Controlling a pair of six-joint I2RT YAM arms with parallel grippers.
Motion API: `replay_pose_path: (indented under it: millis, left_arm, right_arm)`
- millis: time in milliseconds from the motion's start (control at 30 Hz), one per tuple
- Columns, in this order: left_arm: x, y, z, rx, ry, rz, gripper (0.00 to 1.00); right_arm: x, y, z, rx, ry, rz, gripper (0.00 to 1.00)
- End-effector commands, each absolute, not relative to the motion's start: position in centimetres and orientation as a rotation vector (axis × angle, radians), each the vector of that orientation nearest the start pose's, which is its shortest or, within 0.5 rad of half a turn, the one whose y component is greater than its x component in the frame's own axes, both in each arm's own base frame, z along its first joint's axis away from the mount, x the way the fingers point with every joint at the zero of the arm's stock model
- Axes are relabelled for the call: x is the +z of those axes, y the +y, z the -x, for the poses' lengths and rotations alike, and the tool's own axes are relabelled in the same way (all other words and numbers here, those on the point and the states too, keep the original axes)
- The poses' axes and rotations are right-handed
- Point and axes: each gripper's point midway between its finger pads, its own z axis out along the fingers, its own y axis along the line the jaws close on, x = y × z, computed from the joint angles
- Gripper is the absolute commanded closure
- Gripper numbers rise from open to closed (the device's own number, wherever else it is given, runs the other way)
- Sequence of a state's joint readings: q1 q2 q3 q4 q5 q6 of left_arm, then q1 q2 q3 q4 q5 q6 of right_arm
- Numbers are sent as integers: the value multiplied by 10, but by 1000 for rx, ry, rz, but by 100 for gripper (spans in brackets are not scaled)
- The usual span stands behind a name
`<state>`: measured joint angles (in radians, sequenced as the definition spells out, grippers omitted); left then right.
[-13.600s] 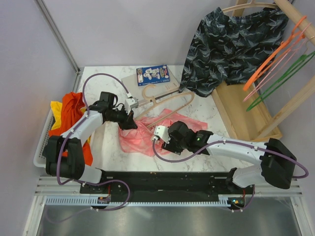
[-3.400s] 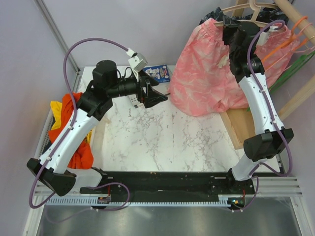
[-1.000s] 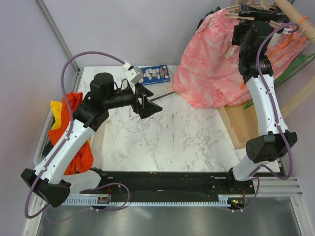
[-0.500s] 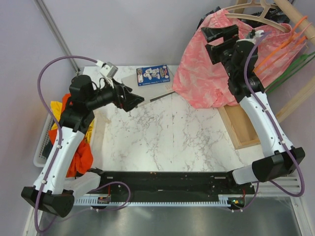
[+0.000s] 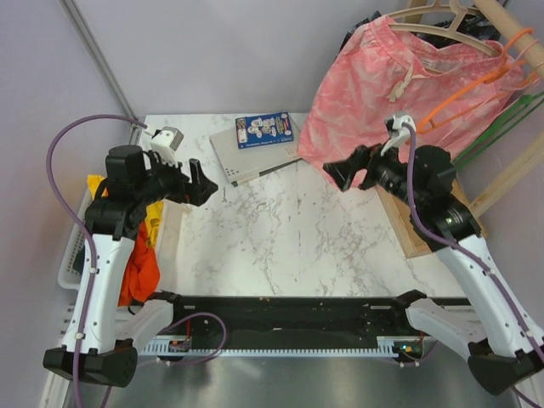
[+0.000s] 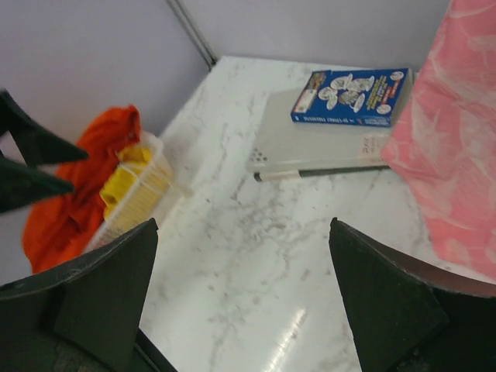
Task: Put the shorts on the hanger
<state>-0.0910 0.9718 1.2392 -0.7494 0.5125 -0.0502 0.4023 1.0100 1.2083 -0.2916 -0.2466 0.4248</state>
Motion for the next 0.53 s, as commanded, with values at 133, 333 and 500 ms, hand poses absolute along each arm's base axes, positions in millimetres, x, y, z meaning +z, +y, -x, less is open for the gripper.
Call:
replay_pose_path:
  millis: [133, 333, 500]
  left_arm:
    - [274, -57, -244, -220, 2086, -392, 1]
    - [260, -44, -236, -146, 2105, -356, 1]
    - [259, -36, -241, -96, 2128, -330, 1]
  right_arm:
    - [317, 156, -207, 572, 1711, 694, 2]
    - [300, 140, -189, 491, 1696, 749, 2]
    - [299, 141, -186, 500, 1686, 769, 2]
